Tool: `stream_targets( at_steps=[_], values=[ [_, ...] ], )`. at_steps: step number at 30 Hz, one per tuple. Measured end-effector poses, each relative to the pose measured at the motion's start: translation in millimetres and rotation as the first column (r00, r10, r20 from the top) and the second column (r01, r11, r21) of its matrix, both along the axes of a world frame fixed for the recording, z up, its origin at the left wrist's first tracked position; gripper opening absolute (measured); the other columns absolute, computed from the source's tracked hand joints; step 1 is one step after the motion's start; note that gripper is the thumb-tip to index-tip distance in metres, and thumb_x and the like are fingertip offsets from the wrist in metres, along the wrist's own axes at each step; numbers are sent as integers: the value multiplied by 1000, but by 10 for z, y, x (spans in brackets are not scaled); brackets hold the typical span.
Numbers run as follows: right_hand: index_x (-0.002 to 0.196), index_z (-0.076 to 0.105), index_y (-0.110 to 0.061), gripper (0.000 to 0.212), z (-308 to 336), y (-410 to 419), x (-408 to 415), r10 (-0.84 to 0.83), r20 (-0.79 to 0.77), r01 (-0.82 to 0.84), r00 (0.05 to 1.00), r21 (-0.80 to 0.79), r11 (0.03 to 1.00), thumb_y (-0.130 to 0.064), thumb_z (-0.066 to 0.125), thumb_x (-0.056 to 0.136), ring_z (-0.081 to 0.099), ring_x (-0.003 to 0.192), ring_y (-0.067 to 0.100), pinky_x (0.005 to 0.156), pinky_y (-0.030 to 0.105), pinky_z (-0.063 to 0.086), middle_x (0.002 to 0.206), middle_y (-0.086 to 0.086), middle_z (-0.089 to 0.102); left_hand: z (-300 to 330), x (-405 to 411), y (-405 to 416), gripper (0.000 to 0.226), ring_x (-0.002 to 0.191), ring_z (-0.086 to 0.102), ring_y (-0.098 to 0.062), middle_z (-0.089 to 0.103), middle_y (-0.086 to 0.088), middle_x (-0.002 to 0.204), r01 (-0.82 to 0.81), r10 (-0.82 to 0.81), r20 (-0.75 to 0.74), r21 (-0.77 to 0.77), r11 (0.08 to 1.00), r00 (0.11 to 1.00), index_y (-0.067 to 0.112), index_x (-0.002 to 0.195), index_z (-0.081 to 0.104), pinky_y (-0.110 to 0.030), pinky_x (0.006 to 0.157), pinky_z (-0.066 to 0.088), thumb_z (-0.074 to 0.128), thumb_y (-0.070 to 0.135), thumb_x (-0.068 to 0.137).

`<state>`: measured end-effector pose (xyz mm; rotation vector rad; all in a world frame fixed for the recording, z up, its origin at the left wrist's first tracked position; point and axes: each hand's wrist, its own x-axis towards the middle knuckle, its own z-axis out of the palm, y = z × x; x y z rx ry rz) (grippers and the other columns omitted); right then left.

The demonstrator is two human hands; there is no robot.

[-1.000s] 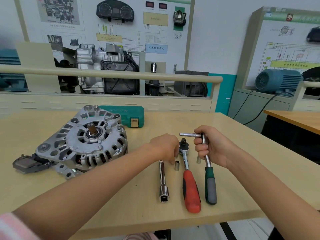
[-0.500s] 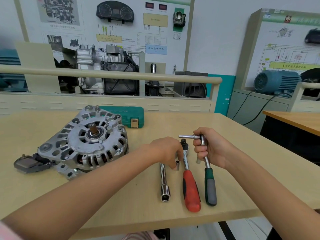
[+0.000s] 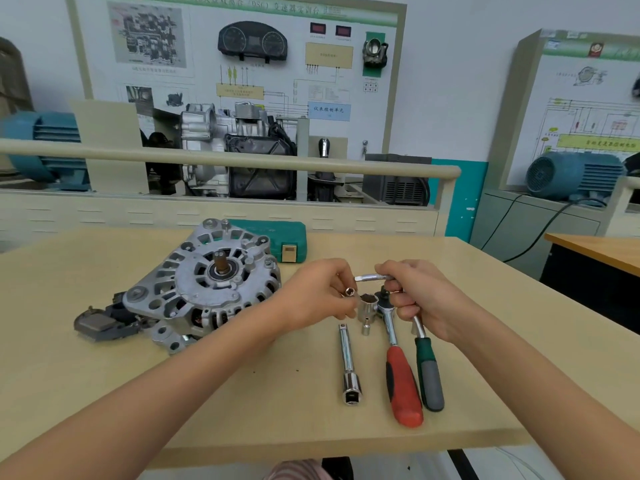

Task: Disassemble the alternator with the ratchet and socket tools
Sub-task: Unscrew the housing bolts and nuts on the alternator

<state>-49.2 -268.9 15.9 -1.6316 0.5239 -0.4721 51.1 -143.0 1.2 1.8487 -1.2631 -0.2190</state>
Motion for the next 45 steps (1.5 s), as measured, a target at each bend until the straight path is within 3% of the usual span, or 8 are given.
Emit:
stream_targets(
  at_steps=[5, 14, 17, 22, 26, 35, 43, 45],
  values=[
    [90, 47, -9, 9, 105, 214, 76, 5, 26, -1, 1000, -163, 987, -15, 54, 91, 26, 37, 4, 33, 17, 20, 62, 0, 37, 106, 39, 267, 8, 61, 65, -2, 68, -1, 75, -86, 94, 125, -67, 994, 988, 14, 88, 60, -14, 61, 53, 67, 13, 84],
    [84, 44, -13, 10, 298, 519, 171, 91, 67, -78, 994, -175, 981, -14, 51, 92, 24, 34, 2, 32, 15, 18, 59, -2, 34, 284, 64, 637, 20, 50, 39, -8, 55, -5, 62, -185, 193, 409, -61, 981, 892, 14, 79, 65, -18, 49, 32, 60, 29, 89],
    [85, 45, -14, 9, 345, 632, 210, 108, 50, -96, 993, -206, 974, -14, 49, 92, 24, 35, 3, 33, 16, 18, 61, -1, 35, 300, 55, 756, 29, 63, 44, -16, 55, -11, 73, -202, 211, 517, -75, 977, 830, 5, 85, 64, -25, 57, 30, 51, 30, 94],
    [82, 43, -13, 10, 408, 783, 274, 94, 14, -84, 996, -321, 943, -15, 51, 88, 23, 44, 9, 38, 19, 17, 62, 2, 34, 290, 69, 956, 28, 75, 37, -8, 39, 8, 81, -223, 202, 666, -55, 973, 718, 10, 101, 59, -18, 66, 25, 40, 31, 98],
    [82, 41, -12, 11, 426, 899, 359, 111, -2, -106, 994, -339, 935, -16, 51, 88, 20, 44, 10, 36, 17, 15, 61, 2, 31, 303, 83, 1093, 28, 79, 40, -10, 42, 7, 86, -247, 199, 689, -29, 968, 697, 11, 108, 58, -20, 69, 31, 39, 29, 98],
    [69, 42, -15, 19, 415, 962, 445, 108, 70, -48, 992, -580, 813, -23, 55, 81, 28, 27, 3, 32, 15, 22, 57, 2, 46, 373, 119, 1226, 21, 66, 41, -4, 42, 10, 70, -159, 134, 605, -13, 987, 785, 16, 79, 52, -16, 61, 31, 45, 27, 96],
    [69, 44, -15, 19, 370, 916, 454, 101, 59, -49, 993, -574, 817, -25, 56, 80, 28, 40, 7, 37, 20, 23, 52, -3, 39, 385, 68, 1120, 31, 61, 37, -3, 37, 12, 65, -182, 153, 634, -20, 983, 758, 27, 67, 38, -14, 61, 31, 45, 26, 97],
    [70, 44, -15, 17, 386, 901, 450, 116, 55, -68, 992, -543, 837, -24, 55, 80, 27, 39, 7, 34, 18, 22, 53, -3, 38, 396, 100, 1116, 28, 61, 37, -3, 40, 9, 65, -185, 159, 633, -27, 982, 757, 18, 70, 48, -14, 60, 31, 46, 28, 96]
  ],
)
